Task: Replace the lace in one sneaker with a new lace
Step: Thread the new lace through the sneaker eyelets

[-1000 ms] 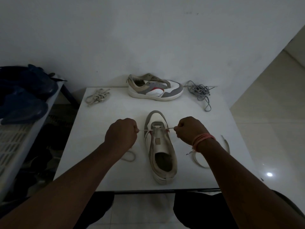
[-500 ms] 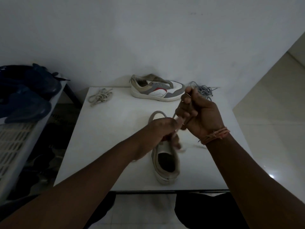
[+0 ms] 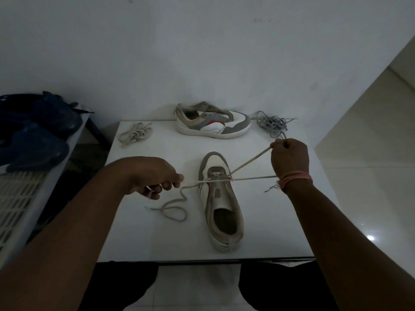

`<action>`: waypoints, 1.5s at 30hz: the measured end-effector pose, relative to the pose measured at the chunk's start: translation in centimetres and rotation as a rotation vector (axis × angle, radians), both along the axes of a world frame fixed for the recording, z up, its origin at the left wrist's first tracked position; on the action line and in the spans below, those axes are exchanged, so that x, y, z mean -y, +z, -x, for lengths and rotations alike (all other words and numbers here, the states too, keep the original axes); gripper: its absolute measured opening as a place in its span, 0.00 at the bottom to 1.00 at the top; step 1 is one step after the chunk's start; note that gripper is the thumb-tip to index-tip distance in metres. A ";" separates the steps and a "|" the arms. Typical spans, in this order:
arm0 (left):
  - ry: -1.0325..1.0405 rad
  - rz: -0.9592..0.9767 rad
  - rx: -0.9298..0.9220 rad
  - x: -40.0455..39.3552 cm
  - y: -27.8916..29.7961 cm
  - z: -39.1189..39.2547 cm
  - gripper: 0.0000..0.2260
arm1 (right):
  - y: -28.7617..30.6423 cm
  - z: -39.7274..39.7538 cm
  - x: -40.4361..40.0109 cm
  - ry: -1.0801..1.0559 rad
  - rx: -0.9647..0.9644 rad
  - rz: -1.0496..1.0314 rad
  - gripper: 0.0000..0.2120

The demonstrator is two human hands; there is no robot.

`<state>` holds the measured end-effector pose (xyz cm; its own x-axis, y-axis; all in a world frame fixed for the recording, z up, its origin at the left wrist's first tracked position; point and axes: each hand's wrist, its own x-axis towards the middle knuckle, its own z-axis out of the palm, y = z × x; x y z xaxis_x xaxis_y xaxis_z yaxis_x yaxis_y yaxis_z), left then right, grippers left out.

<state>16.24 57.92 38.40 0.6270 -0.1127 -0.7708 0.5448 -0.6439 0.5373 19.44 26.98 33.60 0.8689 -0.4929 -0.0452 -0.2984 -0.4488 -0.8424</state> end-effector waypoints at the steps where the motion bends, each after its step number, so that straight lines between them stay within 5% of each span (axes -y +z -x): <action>1: -0.006 0.017 -0.017 -0.3 0.4 0.0 0.12 | -0.2 0.1 0.1 0.010 -0.012 0.043 0.13; 6: 0.139 0.295 -0.036 0.1 0.9 -0.2 0.11 | -1.2 0.4 -0.4 0.152 -0.209 0.221 0.11; 10: 0.400 0.516 0.099 4.2 -0.5 0.1 0.11 | -2.0 1.4 -1.8 0.294 -0.518 0.562 0.22; 12: 0.464 0.511 0.173 6.5 -1.7 0.8 0.10 | -1.6 1.8 -2.6 0.343 -0.327 0.652 0.24; 16: 0.667 0.692 0.105 8.2 -3.4 1.1 0.17 | 1.0 2.6 -4.4 0.874 0.336 0.258 0.15; 19: 0.826 0.828 -0.051 7.6 -3.2 0.4 0.08 | 1.3 3.7 -5.9 1.089 0.394 0.297 0.16; 26: 0.800 0.910 -0.124 7.8 -2.6 0.1 0.24 | 1.1 4.0 -6.4 1.002 0.348 0.379 0.19; 30: 0.591 0.763 -0.057 7.2 -2.2 -0.3 0.32 | 0.8 3.6 -5.9 1.013 0.279 0.357 0.08; 36: 0.085 -0.206 0.574 7.9 -4.2 1.8 0.11 | 0.2 2.2 -3.7 0.806 0.076 0.522 0.04; 39: 0.046 -0.209 0.532 8.3 -4.9 3.1 0.14 | 0.5 3.1 -4.7 0.920 0.013 0.511 0.05; 45: 0.242 0.031 0.446 7.6 -5.8 2.5 0.05 | -0.3 4.3 -7.3 0.852 -0.081 0.519 0.09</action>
